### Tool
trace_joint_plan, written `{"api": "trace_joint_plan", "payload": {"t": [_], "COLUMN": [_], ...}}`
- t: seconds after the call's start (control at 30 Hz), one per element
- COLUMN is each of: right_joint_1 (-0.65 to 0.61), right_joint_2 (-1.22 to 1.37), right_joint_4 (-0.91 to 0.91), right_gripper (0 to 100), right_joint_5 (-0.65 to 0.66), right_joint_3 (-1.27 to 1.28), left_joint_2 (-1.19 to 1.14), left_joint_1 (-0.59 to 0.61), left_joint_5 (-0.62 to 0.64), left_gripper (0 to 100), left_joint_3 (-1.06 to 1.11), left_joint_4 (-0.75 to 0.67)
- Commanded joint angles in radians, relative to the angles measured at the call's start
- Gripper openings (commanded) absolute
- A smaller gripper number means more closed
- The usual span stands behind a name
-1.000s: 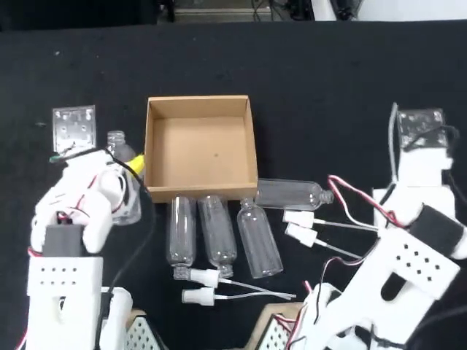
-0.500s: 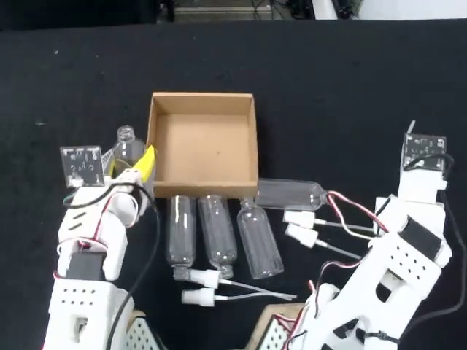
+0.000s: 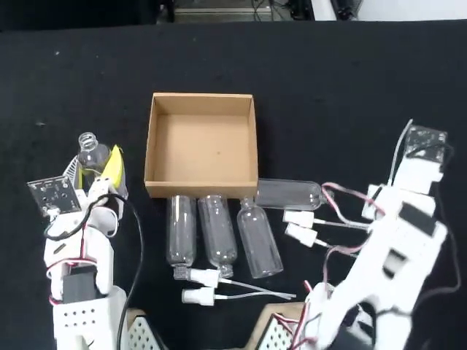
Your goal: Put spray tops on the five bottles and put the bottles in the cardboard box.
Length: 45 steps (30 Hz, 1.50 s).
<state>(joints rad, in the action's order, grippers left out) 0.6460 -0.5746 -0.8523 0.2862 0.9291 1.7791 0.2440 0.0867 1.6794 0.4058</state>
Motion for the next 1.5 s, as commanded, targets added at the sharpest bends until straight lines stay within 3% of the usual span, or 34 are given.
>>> {"api": "trace_joint_plan", "payload": {"t": [0.0, 0.23, 0.47, 0.67, 0.8, 1.0, 1.1, 1.47], "right_joint_1": [0.055, 0.135, 0.127, 0.129, 0.129, 0.14, 0.17, 0.295], "right_joint_2": [0.214, 0.452, 0.515, 0.512, 0.521, 0.519, 0.512, 0.522], "right_joint_4": [0.015, 0.017, -0.035, -0.239, -0.321, -0.324, -0.324, -0.318], "right_gripper": [1.1, 1.8, 28.6, 29.4, 29.4, 29.6, 29.6, 29.4], "right_joint_5": [-0.069, -0.129, -0.212, -0.152, 0.112, 0.822, 1.117, 1.858], "right_joint_3": [-0.147, -0.291, -0.357, -0.529, -0.639, -0.595, -0.522, -0.455], "left_joint_2": [0.043, 0.035, 0.035, 0.035, 0.035, 0.035, 0.035, 0.035], "left_joint_1": [0.007, 0.007, 0.007, 0.007, 0.005, 0.005, 0.005, 0.005], "left_joint_5": [0.005, 0.005, 0.005, 0.0, -0.002, -0.002, -0.002, -0.002], "left_gripper": [3, 3, 3, 3, 3, 3, 3, 3], "left_joint_3": [0.021, 0.021, 0.021, 0.021, 0.021, 0.021, 0.021, 0.021], "left_joint_4": [0.048, 0.052, 0.054, 0.054, 0.078, 0.078, 0.078, 0.075]}}
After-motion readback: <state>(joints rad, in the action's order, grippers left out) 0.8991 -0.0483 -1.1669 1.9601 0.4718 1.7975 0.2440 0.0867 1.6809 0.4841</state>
